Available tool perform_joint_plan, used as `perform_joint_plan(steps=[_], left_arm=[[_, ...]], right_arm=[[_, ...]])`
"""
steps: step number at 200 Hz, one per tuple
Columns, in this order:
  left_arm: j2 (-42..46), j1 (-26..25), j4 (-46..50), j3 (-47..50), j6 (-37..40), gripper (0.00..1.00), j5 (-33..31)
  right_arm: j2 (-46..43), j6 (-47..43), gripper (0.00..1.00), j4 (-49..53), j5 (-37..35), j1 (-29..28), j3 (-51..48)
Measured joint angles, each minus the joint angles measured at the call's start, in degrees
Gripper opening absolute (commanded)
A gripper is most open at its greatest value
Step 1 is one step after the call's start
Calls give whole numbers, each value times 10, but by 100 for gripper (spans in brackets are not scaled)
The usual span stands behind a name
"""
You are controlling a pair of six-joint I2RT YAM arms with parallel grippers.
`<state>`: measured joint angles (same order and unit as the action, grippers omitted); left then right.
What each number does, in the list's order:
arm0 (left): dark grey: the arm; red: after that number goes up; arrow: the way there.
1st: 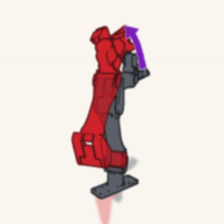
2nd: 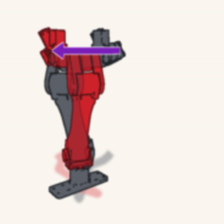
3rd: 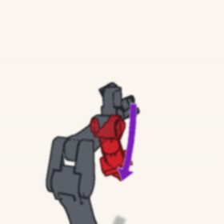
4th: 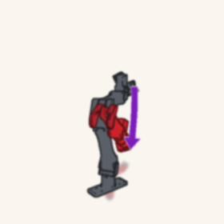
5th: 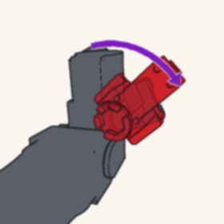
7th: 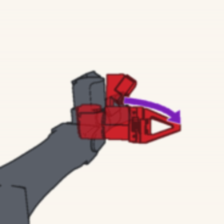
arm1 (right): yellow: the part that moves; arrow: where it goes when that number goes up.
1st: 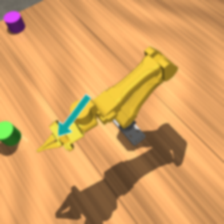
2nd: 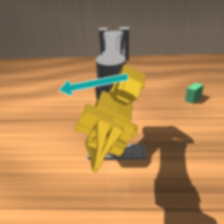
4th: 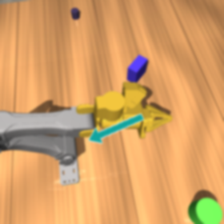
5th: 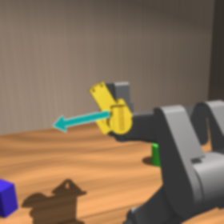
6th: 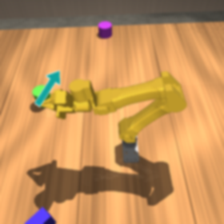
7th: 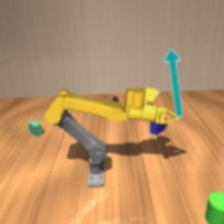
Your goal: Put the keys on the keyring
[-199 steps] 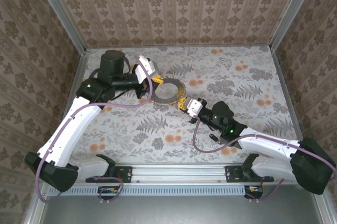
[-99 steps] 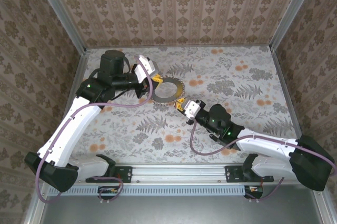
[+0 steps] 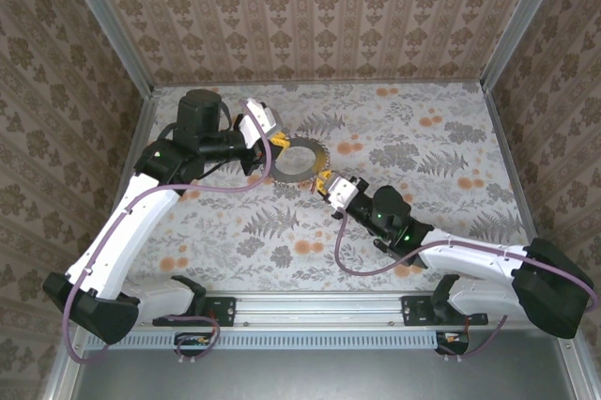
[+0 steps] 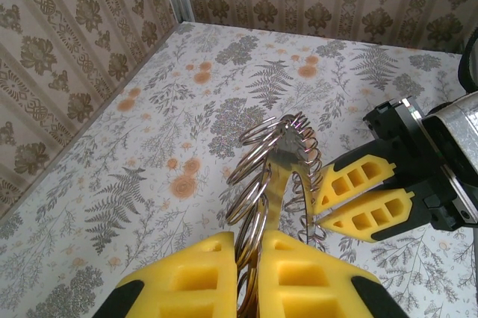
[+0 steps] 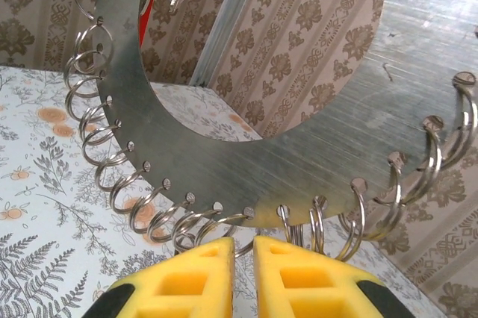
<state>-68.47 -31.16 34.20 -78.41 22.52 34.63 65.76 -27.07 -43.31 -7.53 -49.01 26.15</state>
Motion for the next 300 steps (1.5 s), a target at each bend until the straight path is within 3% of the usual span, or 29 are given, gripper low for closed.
perform_joint_plan(steps=[81, 165, 300], left_arm=[[-6, -4, 19, -33, 0, 0, -11], [-125, -59, 206, -205, 23, 0, -111], [-133, -75, 250, -221, 28, 0, -155]], right_arm=[[-49, 0, 19, 29, 6, 6, -13], [-21, 2, 20, 7, 11, 18, -13], [-1, 19, 18, -1, 72, 19, -13]])
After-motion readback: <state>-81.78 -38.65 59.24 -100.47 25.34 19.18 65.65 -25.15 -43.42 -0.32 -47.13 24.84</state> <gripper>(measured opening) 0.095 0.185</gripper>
